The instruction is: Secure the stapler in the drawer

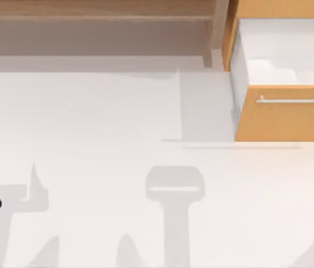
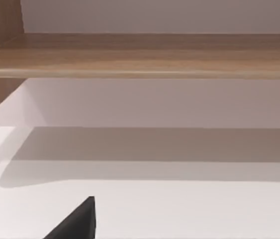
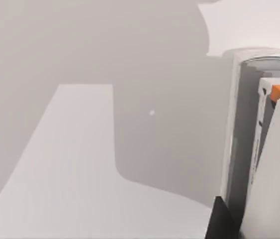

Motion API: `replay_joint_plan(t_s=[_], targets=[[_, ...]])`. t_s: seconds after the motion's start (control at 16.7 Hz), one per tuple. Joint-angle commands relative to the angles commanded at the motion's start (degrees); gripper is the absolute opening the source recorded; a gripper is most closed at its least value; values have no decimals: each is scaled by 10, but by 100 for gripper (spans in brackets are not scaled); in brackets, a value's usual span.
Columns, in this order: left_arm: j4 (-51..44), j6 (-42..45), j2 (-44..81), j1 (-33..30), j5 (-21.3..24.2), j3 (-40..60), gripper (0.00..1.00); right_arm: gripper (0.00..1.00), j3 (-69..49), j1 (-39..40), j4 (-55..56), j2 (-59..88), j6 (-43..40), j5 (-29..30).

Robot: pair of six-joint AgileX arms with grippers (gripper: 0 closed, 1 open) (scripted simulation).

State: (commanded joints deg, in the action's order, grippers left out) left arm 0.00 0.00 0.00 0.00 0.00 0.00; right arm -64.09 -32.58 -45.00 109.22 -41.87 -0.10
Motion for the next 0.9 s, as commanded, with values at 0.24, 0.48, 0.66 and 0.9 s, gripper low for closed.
replay_joint_plan(t_s=[0.24, 0.48, 0.66, 0.9], targets=[[0, 0, 0, 0, 0, 0, 100, 0, -12, 0, -21, -10, 0, -1], [0, 0, 0, 0, 0, 0, 100, 0, -34, 0, -65, -31, 0, 0], [0, 0, 0, 0, 0, 0, 100, 0, -34, 0, -65, -29, 0, 0], [0, 0, 0, 0, 0, 0, 100, 0, -70, 18, -68, -35, 25, 11]])
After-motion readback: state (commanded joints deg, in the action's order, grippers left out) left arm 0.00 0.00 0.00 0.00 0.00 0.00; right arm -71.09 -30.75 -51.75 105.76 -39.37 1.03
